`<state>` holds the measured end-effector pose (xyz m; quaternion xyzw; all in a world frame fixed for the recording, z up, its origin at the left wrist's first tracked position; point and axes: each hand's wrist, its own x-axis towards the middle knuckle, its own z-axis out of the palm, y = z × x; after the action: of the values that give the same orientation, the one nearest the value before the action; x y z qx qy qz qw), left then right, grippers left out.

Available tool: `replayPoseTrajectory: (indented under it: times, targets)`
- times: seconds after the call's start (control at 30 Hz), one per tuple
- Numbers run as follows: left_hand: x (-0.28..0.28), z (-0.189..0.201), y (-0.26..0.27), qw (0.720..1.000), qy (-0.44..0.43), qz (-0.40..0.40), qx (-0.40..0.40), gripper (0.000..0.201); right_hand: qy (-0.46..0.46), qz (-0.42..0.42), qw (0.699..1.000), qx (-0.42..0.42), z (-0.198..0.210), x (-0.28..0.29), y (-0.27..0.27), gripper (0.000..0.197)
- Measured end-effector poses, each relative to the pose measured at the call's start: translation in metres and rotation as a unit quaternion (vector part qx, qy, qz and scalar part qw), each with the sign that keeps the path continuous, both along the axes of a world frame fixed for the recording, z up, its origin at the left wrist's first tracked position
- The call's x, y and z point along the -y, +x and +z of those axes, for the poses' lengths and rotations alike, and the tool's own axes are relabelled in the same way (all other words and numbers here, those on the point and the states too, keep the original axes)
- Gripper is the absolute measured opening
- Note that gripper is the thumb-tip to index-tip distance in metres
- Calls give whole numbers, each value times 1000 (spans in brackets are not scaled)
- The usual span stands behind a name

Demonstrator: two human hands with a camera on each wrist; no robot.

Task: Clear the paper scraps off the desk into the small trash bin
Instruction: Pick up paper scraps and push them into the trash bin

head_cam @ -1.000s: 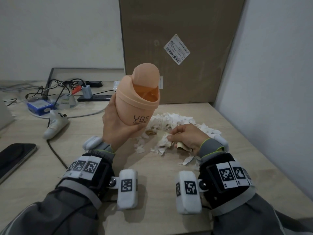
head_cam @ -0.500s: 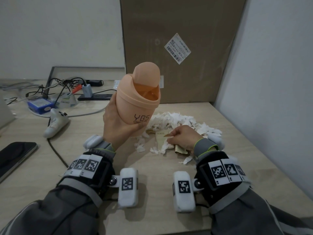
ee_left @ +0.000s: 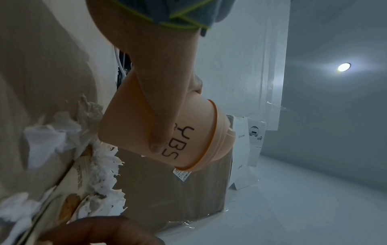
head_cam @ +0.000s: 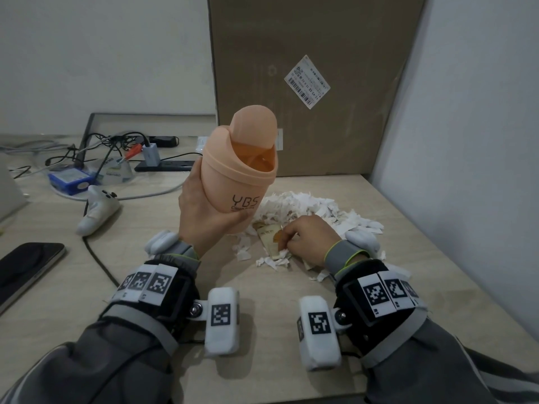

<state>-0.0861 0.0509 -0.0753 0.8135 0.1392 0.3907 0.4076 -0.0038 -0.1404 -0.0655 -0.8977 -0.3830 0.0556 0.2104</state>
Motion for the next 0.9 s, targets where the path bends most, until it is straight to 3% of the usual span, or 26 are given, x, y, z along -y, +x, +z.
replayPoseTrajectory:
  times: [0.1, 0.2, 0.27, 0.47, 0.67, 0.77, 0.9]
  targets:
    - [-2, -1, 0, 1000, -2, 0, -2, 138, -1, 6, 1000, -19, 0, 3, -1, 18]
    - [-4, -3, 2, 1000, -2, 1, -6, 139, -25, 21, 999, -36, 1, 6, -4, 34]
    - [-4, -3, 1, 1000, -2, 3, -6, 138, -29, 25, 999, -22, 2, 5, -3, 37]
    - [-3, -2, 0, 1000, -4, 0, 2, 137, -20, -22, 998, 49, -2, 6, 1, 24]
    - [-3, -2, 0, 1000, -20, -4, 5, 138, 134, -118, 981, 72, 5, 7, 4, 23]
    - [-5, -4, 1, 1000, -22, -4, 6, 139, 255, -178, 950, 36, 7, 7, 7, 19]
    - [-5, -4, 1, 1000, -23, -9, 7, 138, 336, -230, 913, -17, 8, 9, 10, 21]
